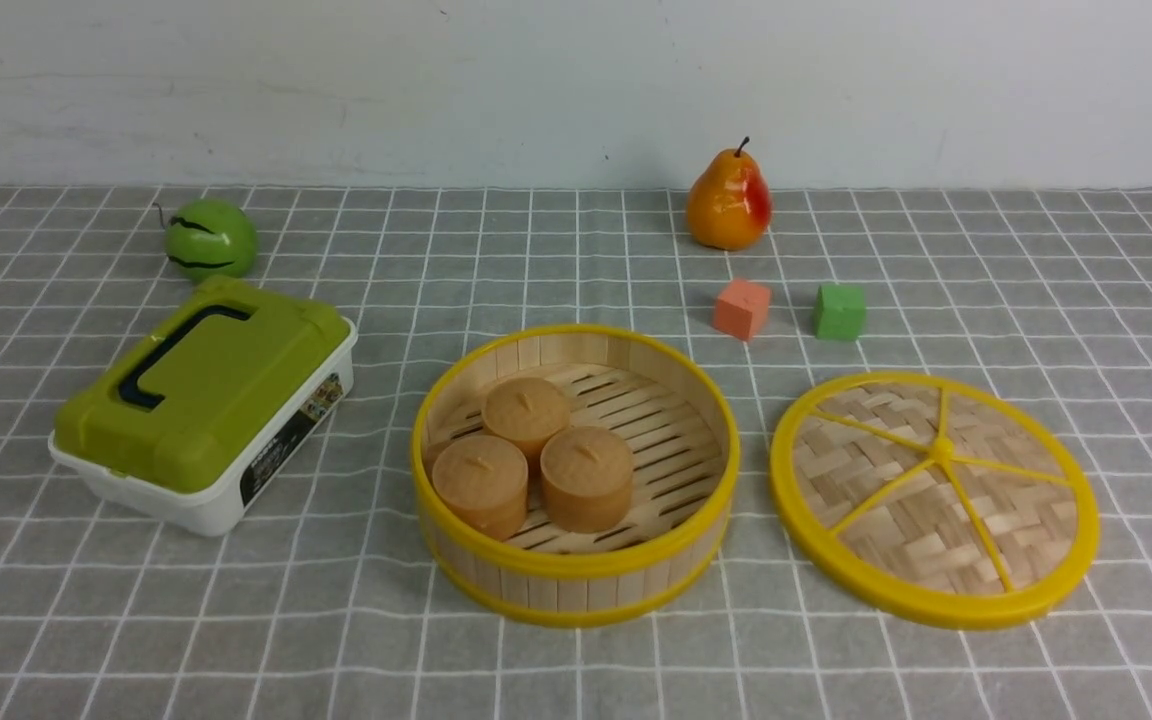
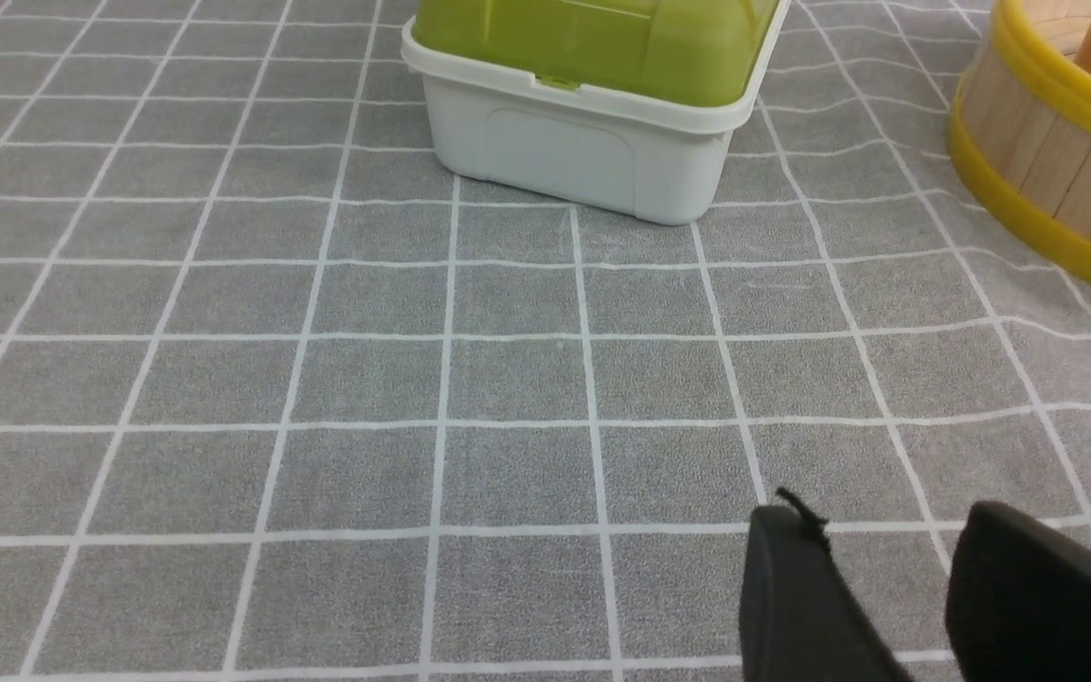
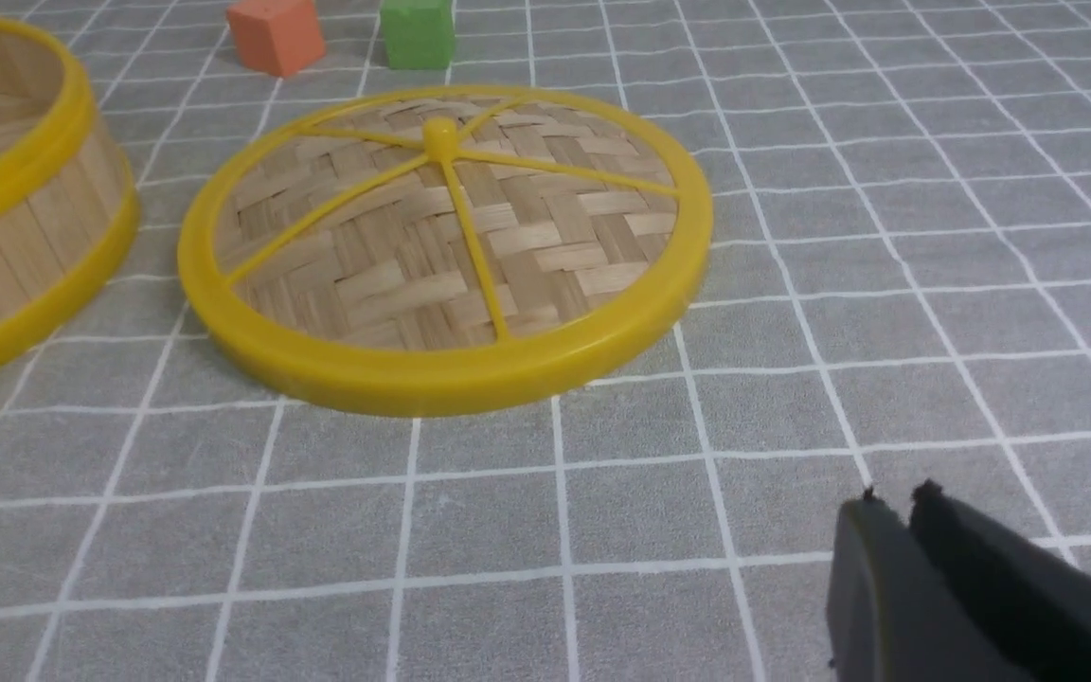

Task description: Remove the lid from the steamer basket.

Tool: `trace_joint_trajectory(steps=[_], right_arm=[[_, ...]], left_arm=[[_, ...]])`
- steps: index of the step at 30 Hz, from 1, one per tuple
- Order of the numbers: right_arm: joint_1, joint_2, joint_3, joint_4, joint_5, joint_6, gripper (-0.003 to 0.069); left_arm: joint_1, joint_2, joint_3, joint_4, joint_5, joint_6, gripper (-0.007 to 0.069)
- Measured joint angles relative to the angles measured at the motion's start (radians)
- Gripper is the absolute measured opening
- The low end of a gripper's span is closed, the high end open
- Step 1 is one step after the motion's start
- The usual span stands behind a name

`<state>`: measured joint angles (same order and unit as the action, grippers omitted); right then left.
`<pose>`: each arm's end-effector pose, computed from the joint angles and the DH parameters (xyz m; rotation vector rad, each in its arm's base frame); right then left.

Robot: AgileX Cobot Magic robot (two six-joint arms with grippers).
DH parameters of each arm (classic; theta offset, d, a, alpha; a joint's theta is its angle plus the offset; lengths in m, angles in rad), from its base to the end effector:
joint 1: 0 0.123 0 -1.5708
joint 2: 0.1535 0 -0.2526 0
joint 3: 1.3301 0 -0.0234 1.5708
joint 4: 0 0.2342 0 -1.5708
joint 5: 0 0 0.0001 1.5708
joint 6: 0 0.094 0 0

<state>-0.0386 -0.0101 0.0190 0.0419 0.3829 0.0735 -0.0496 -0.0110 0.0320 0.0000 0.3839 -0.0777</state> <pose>0.0713 -0.0013 0.1725 0.1307 1.8710 0.0654 0.0713 -0.0035 0.1683 -0.0265 1.8892 -0.0870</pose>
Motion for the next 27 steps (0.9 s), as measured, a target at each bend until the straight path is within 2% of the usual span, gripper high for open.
trace_joint_trajectory(steps=[27], right_arm=[[0.0,0.0,-0.001,0.027,0.004,-0.011,0.0064]], left_arm=[[0.0,0.0,0.0,0.0,0.0,0.0,0.0239]])
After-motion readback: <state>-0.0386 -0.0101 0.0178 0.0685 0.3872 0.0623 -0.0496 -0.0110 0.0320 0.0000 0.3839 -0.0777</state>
